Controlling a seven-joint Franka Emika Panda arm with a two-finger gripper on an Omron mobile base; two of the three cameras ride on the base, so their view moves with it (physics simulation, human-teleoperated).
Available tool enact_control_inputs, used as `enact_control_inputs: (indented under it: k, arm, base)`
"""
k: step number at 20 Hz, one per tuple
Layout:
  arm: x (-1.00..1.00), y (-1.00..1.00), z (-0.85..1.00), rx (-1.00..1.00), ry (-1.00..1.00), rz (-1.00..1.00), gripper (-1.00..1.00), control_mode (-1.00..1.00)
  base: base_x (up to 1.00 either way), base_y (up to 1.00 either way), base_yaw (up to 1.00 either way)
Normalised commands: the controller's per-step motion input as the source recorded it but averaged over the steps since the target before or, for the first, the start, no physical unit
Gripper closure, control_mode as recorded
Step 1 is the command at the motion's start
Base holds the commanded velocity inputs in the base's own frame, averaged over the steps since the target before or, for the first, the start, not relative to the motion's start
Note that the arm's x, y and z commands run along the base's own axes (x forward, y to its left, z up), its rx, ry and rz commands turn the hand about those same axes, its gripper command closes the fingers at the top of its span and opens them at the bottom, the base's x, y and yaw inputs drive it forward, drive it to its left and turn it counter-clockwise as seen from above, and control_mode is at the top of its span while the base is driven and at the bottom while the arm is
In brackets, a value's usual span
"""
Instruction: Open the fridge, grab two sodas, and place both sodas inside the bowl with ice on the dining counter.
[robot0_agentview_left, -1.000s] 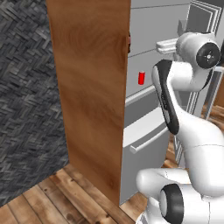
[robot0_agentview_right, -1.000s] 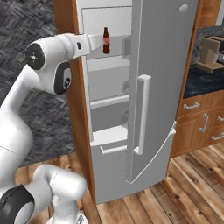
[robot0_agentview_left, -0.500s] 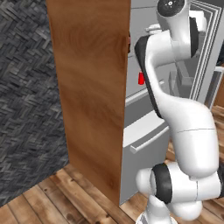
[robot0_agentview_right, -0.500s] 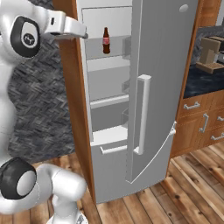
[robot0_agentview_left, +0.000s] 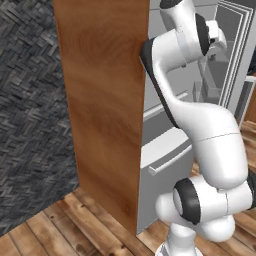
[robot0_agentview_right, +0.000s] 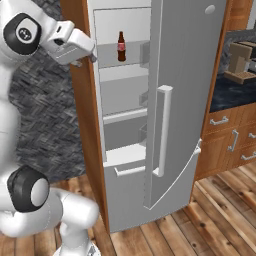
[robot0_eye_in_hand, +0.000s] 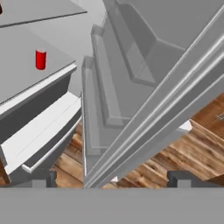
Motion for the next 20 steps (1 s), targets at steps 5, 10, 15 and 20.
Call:
enact_control_inputs:
  k: [5, 10, 15, 20]
  arm:
    - [0.00, -0.19, -0.35, -0.03, 0.11, 0.08, -1.00, -1.00]
    - [0.13, -0.27, -0.22, -0.04, 0.02, 0.13, -1.00, -1.00]
    - [0.41, -0.38, -0.25, -0.03, 0.01, 0.12, -1.00, -1.00]
    - [0.77, -0.18, -0.12, -0.05, 0.08, 0.06, -1.00, -1.00]
  base:
    - [0.00, 0.00, 0.00]
    - [0.00, 0.00, 0.00]
    - [0.00, 0.00, 0.00]
    - [0.00, 0.00, 0.00]
